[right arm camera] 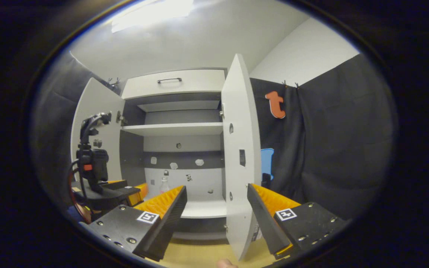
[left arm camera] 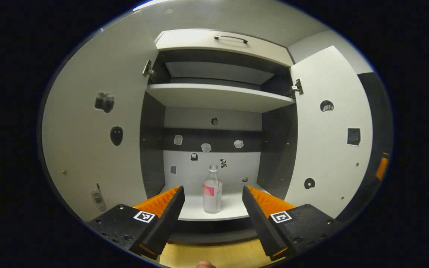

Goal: Grasp the bottle in the cabinet with the left hand and place it on the coaster, then close the right door with the right hand and the left door with the left hand.

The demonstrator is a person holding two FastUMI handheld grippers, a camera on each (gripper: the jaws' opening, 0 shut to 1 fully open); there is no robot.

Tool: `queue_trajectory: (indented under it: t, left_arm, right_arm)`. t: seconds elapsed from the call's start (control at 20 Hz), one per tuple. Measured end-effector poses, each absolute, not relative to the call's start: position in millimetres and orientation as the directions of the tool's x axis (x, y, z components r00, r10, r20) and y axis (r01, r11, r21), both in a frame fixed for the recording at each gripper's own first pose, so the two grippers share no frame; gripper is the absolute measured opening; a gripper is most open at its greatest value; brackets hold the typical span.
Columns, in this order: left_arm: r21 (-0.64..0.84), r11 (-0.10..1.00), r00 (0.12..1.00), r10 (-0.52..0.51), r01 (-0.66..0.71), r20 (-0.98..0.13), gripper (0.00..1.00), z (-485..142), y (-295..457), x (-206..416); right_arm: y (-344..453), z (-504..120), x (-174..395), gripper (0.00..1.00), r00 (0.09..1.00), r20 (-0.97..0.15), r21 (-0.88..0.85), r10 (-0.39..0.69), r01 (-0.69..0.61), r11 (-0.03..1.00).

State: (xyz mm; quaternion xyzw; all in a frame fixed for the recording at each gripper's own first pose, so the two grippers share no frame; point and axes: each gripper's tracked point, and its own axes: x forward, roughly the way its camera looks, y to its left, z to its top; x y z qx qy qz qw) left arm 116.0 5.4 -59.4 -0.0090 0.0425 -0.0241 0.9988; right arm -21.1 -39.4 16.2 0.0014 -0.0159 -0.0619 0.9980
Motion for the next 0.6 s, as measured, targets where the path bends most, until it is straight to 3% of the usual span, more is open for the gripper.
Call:
queue_trajectory:
  t: [0.3,0.35,0.6]
  left_arm:
    - [-0.029,0.998,0.987,-0.057,0.053,-0.151,1.00,-110,3,193]
    - [-0.028,0.998,0.987,-0.053,0.050,-0.152,0.96,-119,3,202]
    - [-0.007,1.000,0.985,-0.009,0.008,-0.173,0.97,-150,14,251]
  right_arm:
    - [-81,25,-38,0.98,0.961,0.059,-0.019,-0.269,0.270,0.963]
    - [-86,27,-40,0.98,0.955,0.064,-0.024,-0.288,0.290,0.957]
    - [-107,30,-49,0.98,0.921,0.079,-0.045,-0.381,0.385,0.922]
